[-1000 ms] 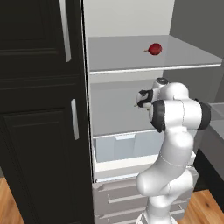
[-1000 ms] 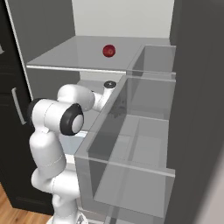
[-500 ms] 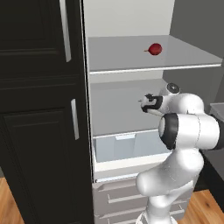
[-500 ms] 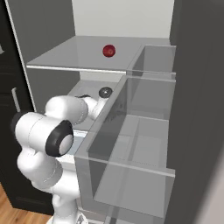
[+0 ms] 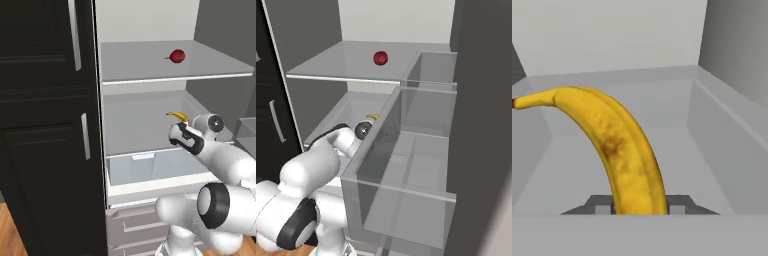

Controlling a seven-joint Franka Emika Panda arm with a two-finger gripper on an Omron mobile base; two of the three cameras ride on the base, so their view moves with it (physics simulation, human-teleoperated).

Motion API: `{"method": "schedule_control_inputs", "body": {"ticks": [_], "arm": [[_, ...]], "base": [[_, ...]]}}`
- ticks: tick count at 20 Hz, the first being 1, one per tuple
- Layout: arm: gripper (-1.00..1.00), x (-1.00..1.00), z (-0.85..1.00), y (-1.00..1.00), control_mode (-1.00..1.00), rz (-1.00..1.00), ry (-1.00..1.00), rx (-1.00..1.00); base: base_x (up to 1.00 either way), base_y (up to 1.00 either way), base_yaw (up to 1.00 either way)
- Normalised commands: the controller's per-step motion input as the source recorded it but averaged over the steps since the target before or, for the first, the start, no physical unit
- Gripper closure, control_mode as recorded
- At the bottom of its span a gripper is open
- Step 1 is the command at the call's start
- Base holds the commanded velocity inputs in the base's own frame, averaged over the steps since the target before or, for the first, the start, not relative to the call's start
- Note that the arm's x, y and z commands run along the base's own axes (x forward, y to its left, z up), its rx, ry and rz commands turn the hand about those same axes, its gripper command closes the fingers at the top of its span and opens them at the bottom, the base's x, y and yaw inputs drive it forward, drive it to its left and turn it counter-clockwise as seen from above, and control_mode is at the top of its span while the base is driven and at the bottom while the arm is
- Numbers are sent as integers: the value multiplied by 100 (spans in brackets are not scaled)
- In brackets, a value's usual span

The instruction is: Pick the pear and banana from the fridge and place them inside the tupperware on the counter.

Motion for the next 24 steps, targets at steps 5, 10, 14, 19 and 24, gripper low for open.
{"method": "schedule_control_inputs", "body": {"ticks": [5, 10, 14, 19, 24], "arm": [[100, -67, 89, 0, -100, 0, 9, 0], [100, -70, 59, 0, -100, 0, 26, 0], [100, -67, 37, 0, -100, 0, 29, 0], [100, -63, 21, 0, -100, 0, 9, 0], [100, -66, 0, 5, -100, 0, -1, 0]], "base": [[0, 0, 0], [0, 0, 0], [0, 0, 0], [0, 0, 0], [0, 0, 0]]}}
